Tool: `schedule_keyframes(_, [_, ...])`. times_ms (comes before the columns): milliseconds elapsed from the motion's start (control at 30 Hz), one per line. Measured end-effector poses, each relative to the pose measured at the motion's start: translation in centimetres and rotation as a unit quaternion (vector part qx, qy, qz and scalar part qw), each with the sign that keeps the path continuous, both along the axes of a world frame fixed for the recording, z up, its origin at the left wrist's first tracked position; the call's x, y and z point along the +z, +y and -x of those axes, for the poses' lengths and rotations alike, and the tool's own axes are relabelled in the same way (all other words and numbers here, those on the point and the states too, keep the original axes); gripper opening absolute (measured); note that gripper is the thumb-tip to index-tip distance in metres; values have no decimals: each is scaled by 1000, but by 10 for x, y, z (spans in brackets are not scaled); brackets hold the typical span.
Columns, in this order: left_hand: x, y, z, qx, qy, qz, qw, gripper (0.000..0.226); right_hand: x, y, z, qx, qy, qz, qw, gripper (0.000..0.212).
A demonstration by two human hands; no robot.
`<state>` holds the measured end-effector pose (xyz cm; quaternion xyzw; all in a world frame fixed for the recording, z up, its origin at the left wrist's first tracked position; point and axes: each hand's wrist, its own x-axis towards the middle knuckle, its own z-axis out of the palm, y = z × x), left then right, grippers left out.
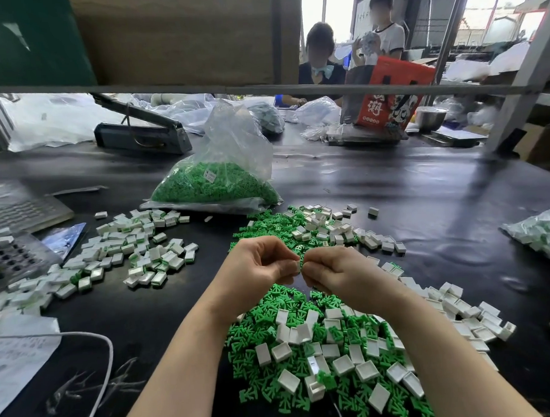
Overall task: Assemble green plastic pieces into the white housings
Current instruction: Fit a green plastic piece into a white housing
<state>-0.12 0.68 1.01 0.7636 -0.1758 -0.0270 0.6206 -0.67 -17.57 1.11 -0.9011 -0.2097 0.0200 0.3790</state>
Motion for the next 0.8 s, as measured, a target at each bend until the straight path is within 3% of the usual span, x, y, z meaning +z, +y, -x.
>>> schedule_keyframes(433, [-2,1,-2,-2,-17,-48,999,21,0,1,0,17,-36,45,998,39])
schedule_keyframes(667, [-5,-1,-3,-1,1,-18,1000,17,1,-4,-1,8,-1,38,999,33])
schedule_keyframes(800, [-13,-12,-1,27,-17,-61,998,16,0,-13,-3,-10,16,66,998,29])
